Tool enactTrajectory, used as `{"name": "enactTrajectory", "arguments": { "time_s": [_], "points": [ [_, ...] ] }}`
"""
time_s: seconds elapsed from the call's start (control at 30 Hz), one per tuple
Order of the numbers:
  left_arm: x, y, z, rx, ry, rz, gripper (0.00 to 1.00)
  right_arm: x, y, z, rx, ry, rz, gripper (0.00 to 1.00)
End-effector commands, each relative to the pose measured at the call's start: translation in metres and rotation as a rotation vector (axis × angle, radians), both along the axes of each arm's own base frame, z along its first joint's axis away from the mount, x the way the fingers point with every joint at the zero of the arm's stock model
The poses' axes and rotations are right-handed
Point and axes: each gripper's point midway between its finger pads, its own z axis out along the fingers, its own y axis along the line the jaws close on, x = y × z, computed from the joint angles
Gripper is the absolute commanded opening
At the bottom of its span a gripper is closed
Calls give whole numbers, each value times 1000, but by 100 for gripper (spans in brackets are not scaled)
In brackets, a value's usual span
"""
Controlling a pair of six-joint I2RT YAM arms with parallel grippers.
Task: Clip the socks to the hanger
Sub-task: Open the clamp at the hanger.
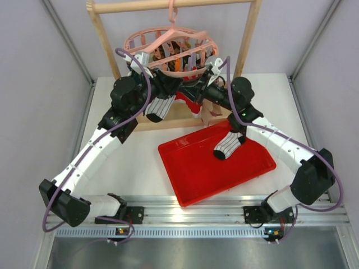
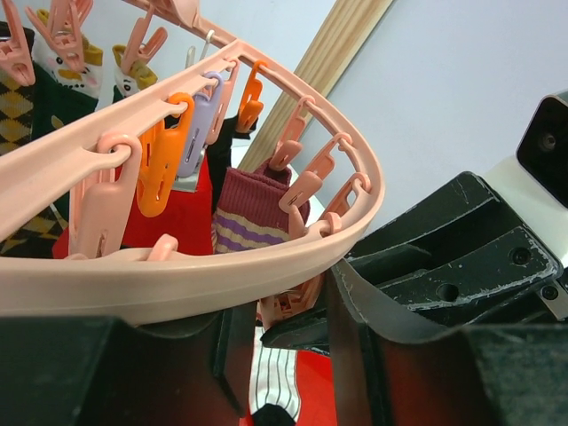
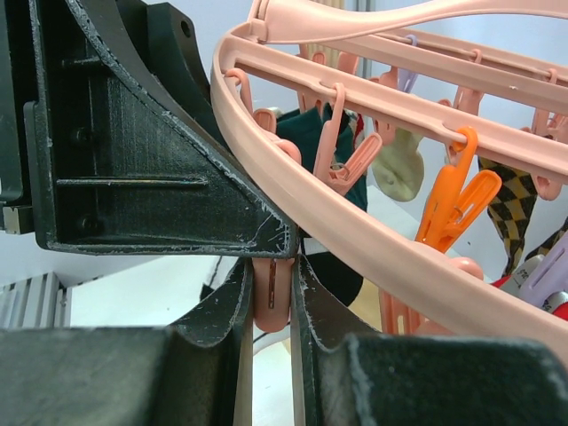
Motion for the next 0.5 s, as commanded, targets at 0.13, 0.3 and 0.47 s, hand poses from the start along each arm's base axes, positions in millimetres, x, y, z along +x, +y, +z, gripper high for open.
{"name": "enactTrajectory", "arguments": {
  "time_s": [0.13, 0.3, 0.47],
  "points": [
    [8, 4, 28, -71, -30, 42, 3, -41, 2, 33, 10, -121, 109, 14],
    [9, 3, 17, -68, 14, 43, 0, -42, -4, 18, -26, -81, 88, 38],
    [8, 5, 13, -68, 21, 44, 0, -42, -17, 0, -60, -31, 50, 49]
  ]
}}
